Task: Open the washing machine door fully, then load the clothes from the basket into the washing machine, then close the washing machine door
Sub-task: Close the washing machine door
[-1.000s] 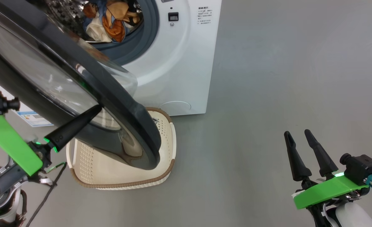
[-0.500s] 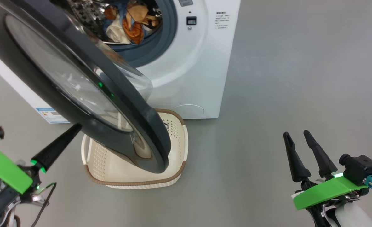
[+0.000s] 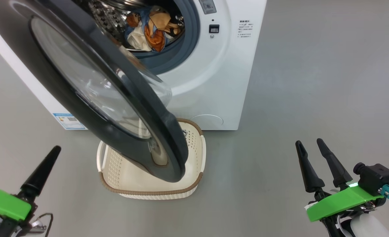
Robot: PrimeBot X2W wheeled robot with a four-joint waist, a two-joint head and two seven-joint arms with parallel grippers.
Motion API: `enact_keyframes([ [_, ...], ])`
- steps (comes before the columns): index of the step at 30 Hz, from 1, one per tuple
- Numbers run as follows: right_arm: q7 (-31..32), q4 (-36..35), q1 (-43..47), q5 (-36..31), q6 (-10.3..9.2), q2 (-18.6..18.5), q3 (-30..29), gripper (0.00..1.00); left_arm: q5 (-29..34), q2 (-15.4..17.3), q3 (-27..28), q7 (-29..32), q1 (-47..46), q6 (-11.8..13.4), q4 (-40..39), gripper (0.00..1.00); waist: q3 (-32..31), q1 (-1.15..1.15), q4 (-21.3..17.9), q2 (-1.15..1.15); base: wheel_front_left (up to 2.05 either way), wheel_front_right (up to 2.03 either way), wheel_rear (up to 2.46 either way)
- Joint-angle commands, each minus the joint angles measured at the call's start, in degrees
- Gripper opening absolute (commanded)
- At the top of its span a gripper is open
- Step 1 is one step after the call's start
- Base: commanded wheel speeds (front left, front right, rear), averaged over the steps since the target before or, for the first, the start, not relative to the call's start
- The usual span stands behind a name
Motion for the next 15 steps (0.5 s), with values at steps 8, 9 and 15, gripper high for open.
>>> enact_keyframes([
  [8, -0.5, -1.2, 0.2, -0.5, 0.32, -0.8, 1.1, 1.00, 5.4, 5.0, -2.0, -13.9, -0.2, -0.2, 1.9, 1.00, 0.3, 0.00, 0.7, 0.00, 0.00, 0.00, 0.00],
  [9, -0.5, -1.2, 0.1, -0.5, 0.32, -0.8, 1.1, 1.00, 5.9, 5.3, -2.6, -16.1, -0.1, -0.2, 2.2, 1.00, 0.4, 0.00, 0.7, 0.00, 0.00, 0.00, 0.00],
  [15, -0.5, -1.2, 0.0, -0.5, 0.32, -0.5, 1.0, 1.00, 8.3, 7.0, -8.0, -28.8, 0.9, -0.2, 3.2, 1.00, 0.5, 0.00, 0.8, 0.00, 0.00, 0.00, 0.00],
])
